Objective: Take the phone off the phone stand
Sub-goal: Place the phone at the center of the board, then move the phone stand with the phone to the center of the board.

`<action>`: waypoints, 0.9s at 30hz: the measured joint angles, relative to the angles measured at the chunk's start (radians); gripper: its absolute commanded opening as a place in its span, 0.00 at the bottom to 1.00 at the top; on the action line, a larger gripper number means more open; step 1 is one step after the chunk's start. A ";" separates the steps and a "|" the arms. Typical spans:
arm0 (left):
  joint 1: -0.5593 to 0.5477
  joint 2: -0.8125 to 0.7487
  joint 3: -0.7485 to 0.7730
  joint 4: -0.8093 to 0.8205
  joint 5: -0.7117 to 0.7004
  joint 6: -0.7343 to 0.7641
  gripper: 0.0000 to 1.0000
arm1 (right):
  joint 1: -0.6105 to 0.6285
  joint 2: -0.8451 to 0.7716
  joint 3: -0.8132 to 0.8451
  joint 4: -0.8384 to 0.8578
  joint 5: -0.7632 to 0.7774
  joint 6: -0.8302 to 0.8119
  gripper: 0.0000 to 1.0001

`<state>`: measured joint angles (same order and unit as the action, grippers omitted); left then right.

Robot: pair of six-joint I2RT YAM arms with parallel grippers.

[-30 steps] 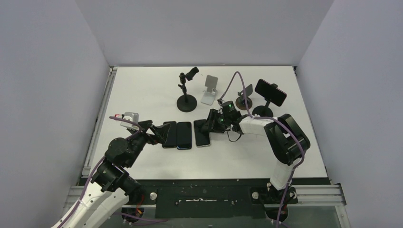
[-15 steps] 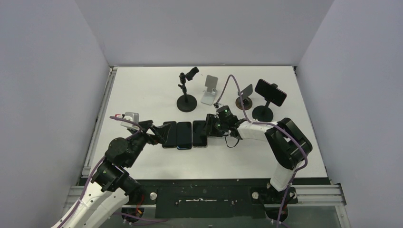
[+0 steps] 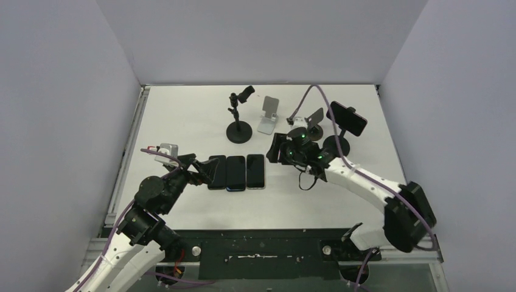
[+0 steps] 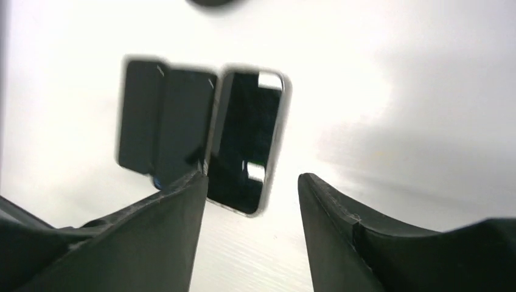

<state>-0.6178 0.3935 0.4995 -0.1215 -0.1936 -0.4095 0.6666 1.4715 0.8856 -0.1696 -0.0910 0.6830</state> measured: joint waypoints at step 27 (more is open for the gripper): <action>-0.014 0.026 -0.025 0.056 0.055 -0.028 0.97 | -0.669 -0.775 -0.089 -0.219 0.277 -0.142 0.77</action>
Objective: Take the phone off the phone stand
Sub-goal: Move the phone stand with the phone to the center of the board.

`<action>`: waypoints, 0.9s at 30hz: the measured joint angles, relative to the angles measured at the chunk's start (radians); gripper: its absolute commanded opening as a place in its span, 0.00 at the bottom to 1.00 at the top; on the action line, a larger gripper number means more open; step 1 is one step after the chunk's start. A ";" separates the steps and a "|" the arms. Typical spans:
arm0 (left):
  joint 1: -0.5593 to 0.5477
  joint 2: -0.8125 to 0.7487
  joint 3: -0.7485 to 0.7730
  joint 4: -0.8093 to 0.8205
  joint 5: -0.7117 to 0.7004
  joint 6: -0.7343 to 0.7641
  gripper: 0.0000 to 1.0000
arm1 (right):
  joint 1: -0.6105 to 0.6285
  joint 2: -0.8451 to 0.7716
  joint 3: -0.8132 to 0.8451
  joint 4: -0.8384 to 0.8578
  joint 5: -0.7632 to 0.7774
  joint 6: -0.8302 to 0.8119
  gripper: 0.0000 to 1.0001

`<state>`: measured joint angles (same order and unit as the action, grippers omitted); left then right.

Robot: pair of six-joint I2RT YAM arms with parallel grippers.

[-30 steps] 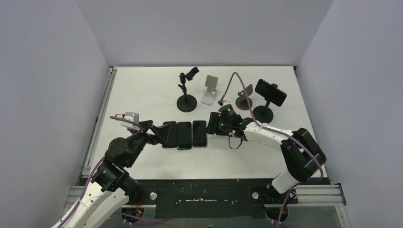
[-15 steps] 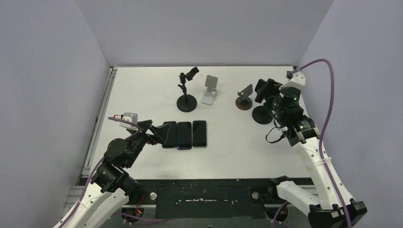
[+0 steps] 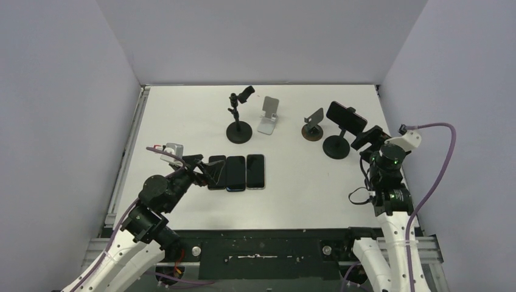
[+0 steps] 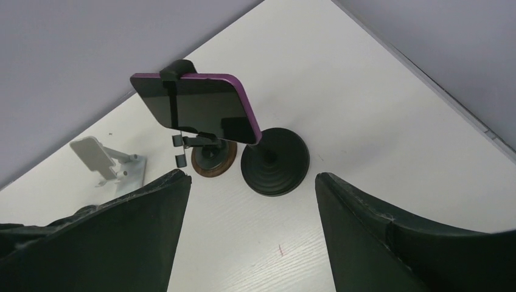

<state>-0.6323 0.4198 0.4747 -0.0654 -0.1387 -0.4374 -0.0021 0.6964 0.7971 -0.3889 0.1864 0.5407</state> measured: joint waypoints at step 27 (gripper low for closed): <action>-0.011 -0.023 -0.025 0.070 0.073 -0.023 0.97 | -0.197 0.112 -0.289 0.658 -0.377 0.007 0.70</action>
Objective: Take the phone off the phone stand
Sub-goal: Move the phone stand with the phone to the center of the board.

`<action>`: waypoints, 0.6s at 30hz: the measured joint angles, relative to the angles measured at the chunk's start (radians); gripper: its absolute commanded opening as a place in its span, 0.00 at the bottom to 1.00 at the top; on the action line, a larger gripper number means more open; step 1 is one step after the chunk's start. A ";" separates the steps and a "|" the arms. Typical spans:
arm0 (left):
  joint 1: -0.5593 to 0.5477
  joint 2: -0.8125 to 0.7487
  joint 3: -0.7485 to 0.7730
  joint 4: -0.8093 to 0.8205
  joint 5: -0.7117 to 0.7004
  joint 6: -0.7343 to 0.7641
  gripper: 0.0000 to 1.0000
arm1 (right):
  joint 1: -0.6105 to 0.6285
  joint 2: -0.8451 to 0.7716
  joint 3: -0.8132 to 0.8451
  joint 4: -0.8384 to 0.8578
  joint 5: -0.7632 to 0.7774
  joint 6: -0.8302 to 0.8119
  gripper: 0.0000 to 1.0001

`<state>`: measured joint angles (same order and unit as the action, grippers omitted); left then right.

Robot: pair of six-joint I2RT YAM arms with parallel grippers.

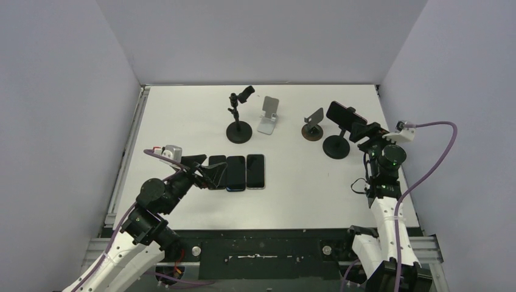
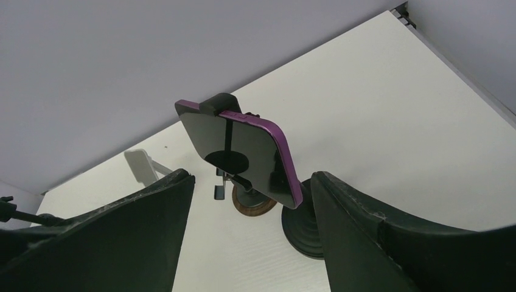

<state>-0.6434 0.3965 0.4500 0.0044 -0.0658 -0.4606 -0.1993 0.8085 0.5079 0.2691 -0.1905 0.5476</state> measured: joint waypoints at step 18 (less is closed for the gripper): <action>-0.010 -0.001 -0.003 0.008 0.019 -0.002 0.97 | -0.022 0.126 -0.015 0.123 -0.104 0.031 0.51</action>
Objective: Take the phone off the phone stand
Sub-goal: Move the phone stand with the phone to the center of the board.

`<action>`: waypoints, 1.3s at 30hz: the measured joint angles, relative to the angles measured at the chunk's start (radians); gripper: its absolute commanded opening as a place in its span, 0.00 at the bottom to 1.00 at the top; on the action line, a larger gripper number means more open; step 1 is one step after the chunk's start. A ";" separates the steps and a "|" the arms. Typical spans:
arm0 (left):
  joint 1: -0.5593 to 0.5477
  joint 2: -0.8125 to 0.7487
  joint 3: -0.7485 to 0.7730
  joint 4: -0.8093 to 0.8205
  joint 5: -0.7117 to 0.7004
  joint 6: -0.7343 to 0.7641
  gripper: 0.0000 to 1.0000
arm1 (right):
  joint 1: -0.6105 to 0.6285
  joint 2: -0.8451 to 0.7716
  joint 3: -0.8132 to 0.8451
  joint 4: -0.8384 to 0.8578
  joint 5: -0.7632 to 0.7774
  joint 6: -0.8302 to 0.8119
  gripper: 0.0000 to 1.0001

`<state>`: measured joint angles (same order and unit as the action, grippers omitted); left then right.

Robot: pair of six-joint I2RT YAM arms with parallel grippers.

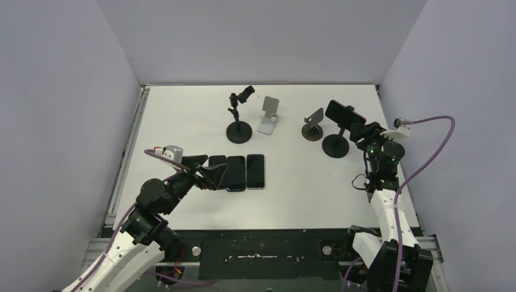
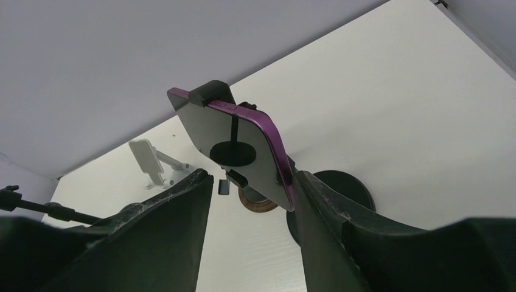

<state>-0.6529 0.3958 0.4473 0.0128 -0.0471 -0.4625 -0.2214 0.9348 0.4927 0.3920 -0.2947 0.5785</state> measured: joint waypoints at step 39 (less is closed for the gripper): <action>-0.008 0.000 -0.011 0.013 0.005 0.000 0.97 | 0.040 -0.083 -0.027 -0.060 -0.074 -0.013 0.16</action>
<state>-0.6605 0.3958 0.4362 0.0257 -0.0425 -0.4629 -0.1814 0.8516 0.4652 0.3325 -0.3683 0.5652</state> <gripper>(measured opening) 0.974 0.171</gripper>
